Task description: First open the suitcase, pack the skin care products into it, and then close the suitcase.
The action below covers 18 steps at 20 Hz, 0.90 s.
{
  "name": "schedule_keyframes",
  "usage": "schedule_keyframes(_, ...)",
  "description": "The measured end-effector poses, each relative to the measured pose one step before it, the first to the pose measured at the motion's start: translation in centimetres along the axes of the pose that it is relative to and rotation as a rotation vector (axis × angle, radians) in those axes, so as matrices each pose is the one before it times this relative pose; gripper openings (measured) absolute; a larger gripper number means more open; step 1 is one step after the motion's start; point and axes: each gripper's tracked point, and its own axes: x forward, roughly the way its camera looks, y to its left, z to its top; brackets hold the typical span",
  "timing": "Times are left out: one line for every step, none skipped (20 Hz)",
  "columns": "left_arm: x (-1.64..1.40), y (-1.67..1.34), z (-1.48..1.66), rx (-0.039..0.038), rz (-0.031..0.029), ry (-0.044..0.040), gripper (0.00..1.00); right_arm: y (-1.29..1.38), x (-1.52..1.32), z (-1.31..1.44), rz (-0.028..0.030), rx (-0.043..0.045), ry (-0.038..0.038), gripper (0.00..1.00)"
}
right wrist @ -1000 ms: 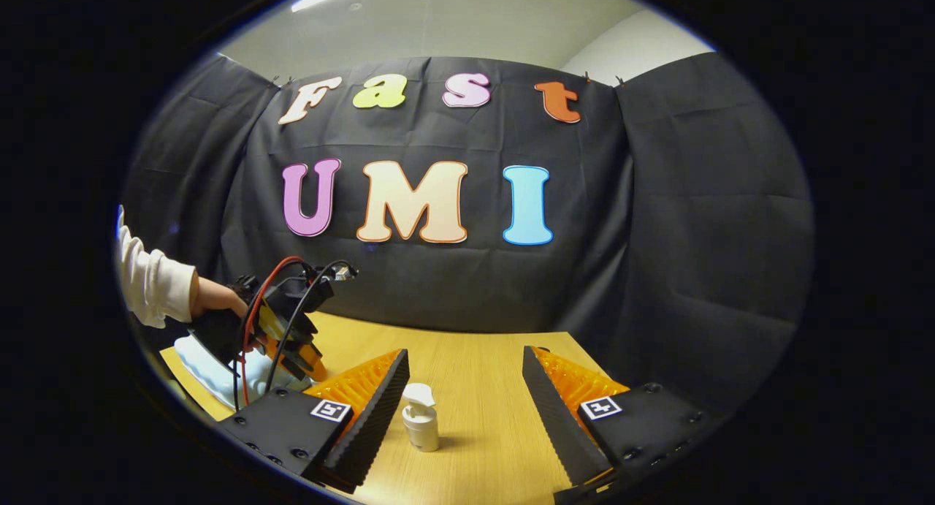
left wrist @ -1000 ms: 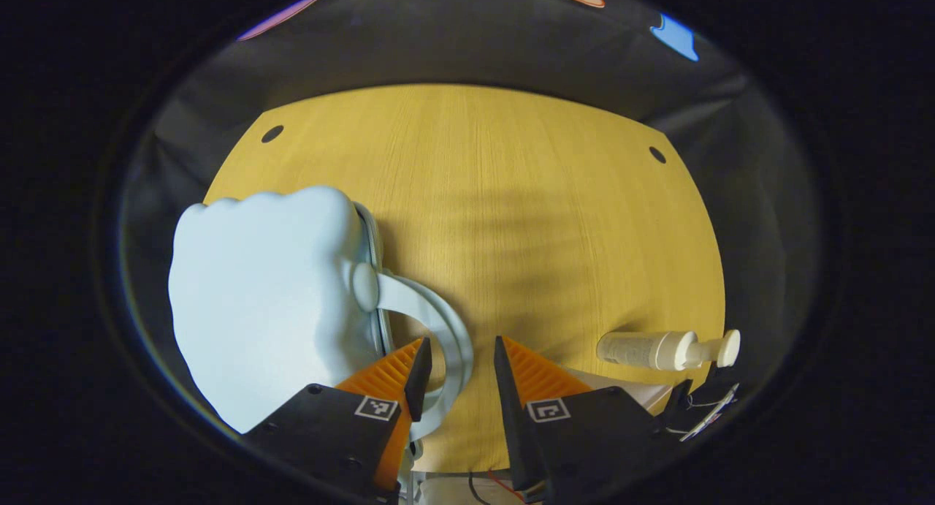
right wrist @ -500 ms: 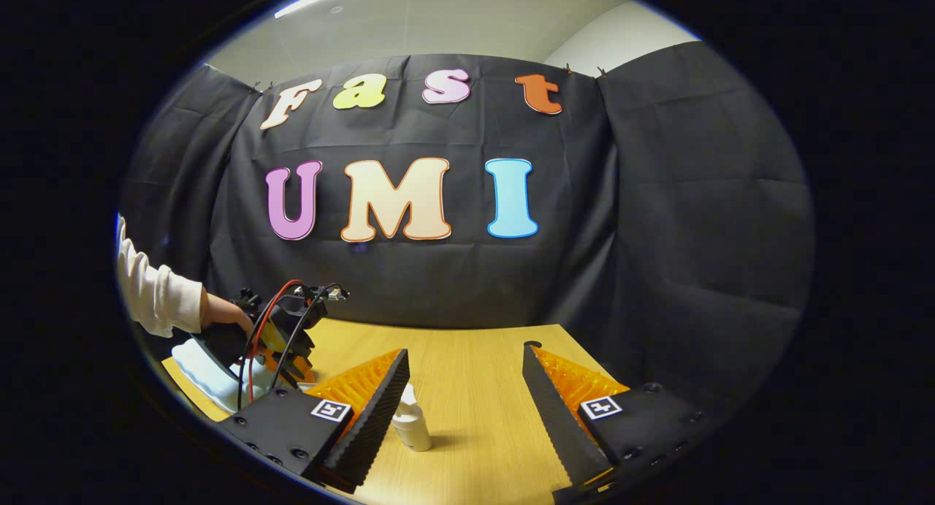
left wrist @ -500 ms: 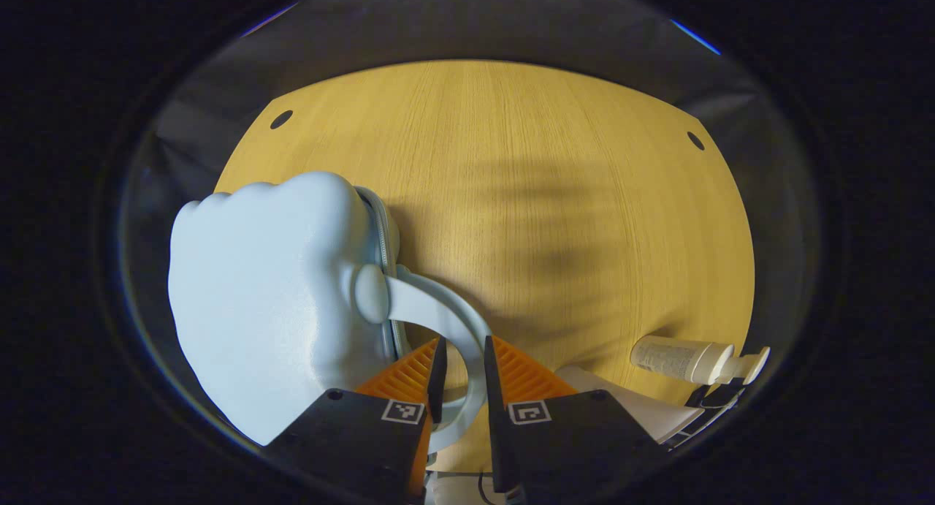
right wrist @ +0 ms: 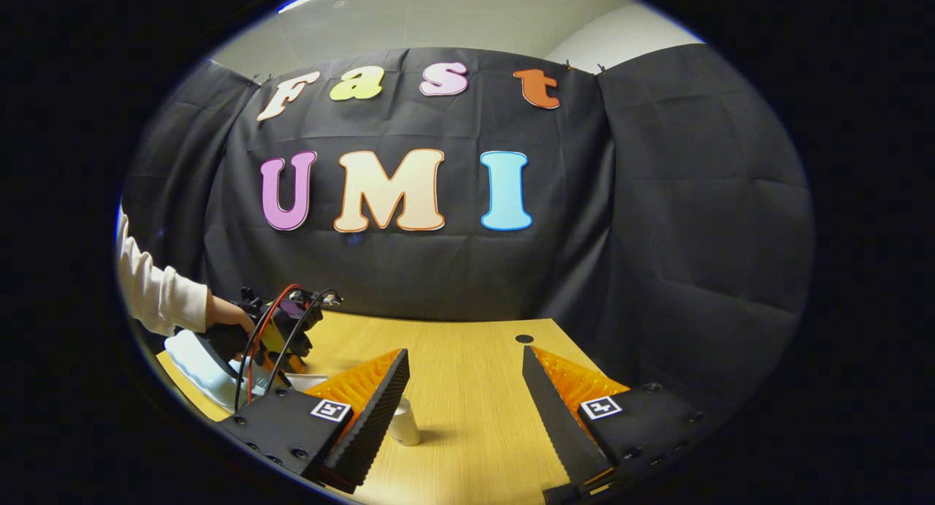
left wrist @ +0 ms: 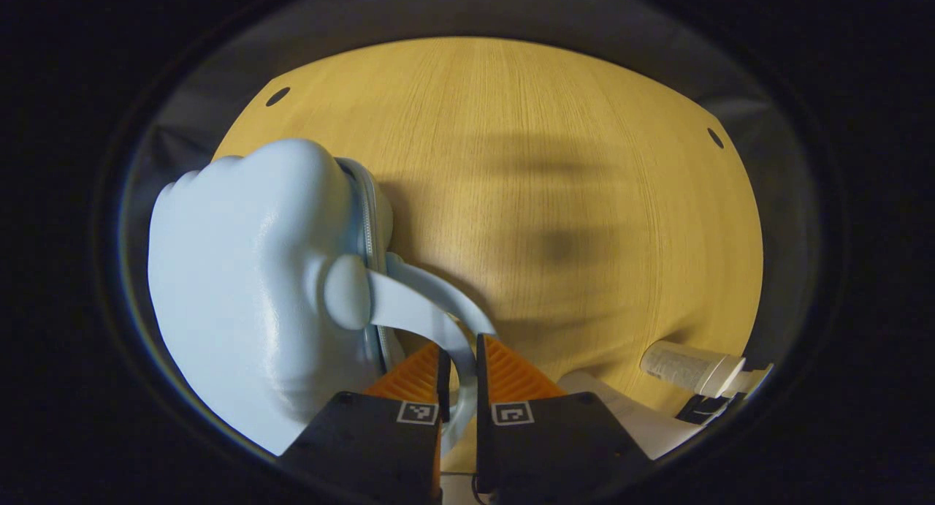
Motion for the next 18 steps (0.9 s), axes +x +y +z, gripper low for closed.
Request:
schedule_keyframes(-0.006, -0.067, 0.065, -0.01440, -0.00858, 0.00459, 0.11, -0.030, -0.029, 0.090, -0.00032, 0.00505, -0.00133, 0.98)
schedule_keyframes(-0.137, -0.079, 0.071, -0.01033, -0.01120, 0.00290, 0.08, -0.103, 0.010, -0.033, -0.00131, 0.00204, -0.00107, 0.98)
schedule_keyframes(-0.196, -0.128, -0.083, -0.00842, -0.01482, 0.00270, 0.07, -0.028, 0.070, 0.167, -0.00217, 0.00051, -0.00178, 0.98)
schedule_keyframes(-0.187, -0.069, -0.035, -0.00731, -0.00953, 0.00082, 0.05, -0.104, -0.007, -0.009, -0.00087, 0.00154, -0.00238, 0.98)
schedule_keyframes(-0.198, -0.126, 0.152, -0.01346, -0.01154, -0.01215, 0.04, 0.015, 0.012, 0.040, -0.00072, 0.00232, -0.00058, 0.98)
schedule_keyframes(-0.290, -0.355, 0.326, -0.02237, -0.02337, -0.01774, 0.02, 0.004, 0.057, -0.126, -0.00005, 0.00203, 0.00066, 0.98)
schedule_keyframes(-0.653, -0.173, 0.265, -0.02374, -0.02231, -0.01276, 0.01, 0.066, -0.043, 0.073, 0.00101, 0.00182, -0.00142, 0.98)
schedule_keyframes(-0.590, -0.330, 0.433, -0.02063, -0.03112, -0.01322, 0.00, 0.116, -0.050, 0.050, 0.00156, 0.00185, -0.00154, 0.98)
schedule_keyframes(-1.158, -0.249, 0.176, -0.01363, -0.02691, -0.01234, 0.00, 0.211, -0.023, 0.031, 0.00365, 0.00218, -0.00091, 0.98)
schedule_keyframes(-0.692, -0.128, 0.311, -0.00428, -0.01480, -0.01227, 0.00, 0.251, 0.076, -0.041, 0.00460, 0.00204, -0.00006, 0.98)
schedule_keyframes(-0.069, -0.148, 0.144, 0.00264, -0.01744, -0.01749, 0.00, 0.306, -0.031, 0.047, 0.00530, 0.00050, -0.00057, 0.98)
schedule_keyframes(-0.398, -0.213, 0.139, -0.00747, -0.02371, -0.01179, 0.00, 0.310, -0.012, 0.105, 0.00383, -0.00035, -0.00478, 0.98)
schedule_keyframes(-0.361, -0.098, 0.228, -0.00533, -0.02240, -0.01194, 0.00, 0.332, -0.003, 0.163, 0.00447, -0.00063, -0.00520, 0.98)
schedule_keyframes(-0.484, -0.048, 0.385, -0.00076, -0.01818, -0.01983, 0.00, 0.389, -0.011, -0.026, 0.00349, 0.00039, -0.00364, 0.98)
schedule_keyframes(-0.439, -0.160, 0.414, -0.00349, -0.01453, -0.02275, 0.00, 0.422, -0.021, 0.003, 0.00629, 0.00275, 0.00036, 0.98)
schedule_keyframes(-0.504, -0.125, 0.299, -0.00283, -0.01771, -0.01179, 0.00, 0.532, 0.009, -0.015, 0.00764, 0.00299, -0.00213, 0.98)
schedule_keyframes(-0.531, -0.278, 0.449, -0.00947, -0.01568, -0.01436, 0.00, 0.497, -0.141, 0.173, 0.00586, 0.00014, -0.00514, 0.96)
schedule_keyframes(-0.744, 0.037, 0.400, -0.00806, -0.01375, -0.01227, 0.00, 0.378, -0.023, 0.022, 0.00305, -0.00546, -0.00290, 0.98)
